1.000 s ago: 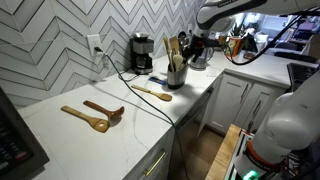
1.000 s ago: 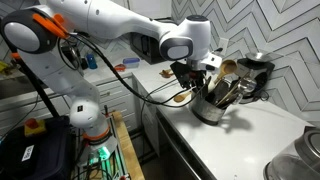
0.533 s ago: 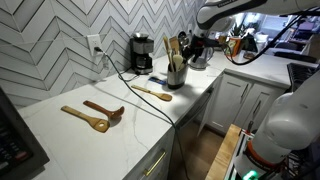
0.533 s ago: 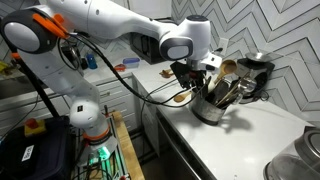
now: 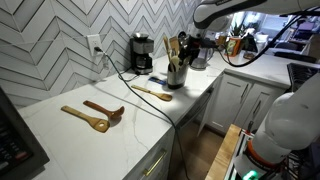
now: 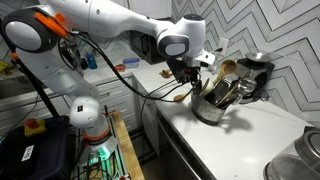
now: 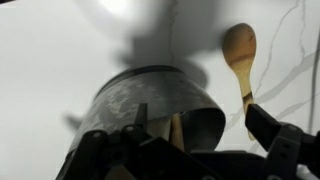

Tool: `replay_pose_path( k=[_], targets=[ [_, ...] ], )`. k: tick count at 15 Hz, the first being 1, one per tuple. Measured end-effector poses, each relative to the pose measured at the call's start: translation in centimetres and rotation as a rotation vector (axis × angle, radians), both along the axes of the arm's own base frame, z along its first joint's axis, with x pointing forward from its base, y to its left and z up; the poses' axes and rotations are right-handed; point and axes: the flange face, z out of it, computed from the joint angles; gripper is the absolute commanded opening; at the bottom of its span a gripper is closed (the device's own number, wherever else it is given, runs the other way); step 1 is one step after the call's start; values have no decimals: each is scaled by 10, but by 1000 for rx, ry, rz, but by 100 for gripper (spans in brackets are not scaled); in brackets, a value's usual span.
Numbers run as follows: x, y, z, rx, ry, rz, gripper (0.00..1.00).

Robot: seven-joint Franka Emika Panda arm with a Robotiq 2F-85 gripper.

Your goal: Place the wooden spatula in the silver holder

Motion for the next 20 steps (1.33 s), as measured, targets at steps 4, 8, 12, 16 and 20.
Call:
replay_pose_path(
  k=[4, 8, 12, 16, 20],
  targets=[
    [-8, 22, -9, 39, 51, 27, 100],
    [-12, 47, -26, 74, 81, 63, 100],
    [-16, 68, -48, 117, 118, 88, 100],
    [-14, 78, -70, 117, 127, 133, 100],
    [-3, 83, -95, 87, 113, 178, 100]
  ],
)
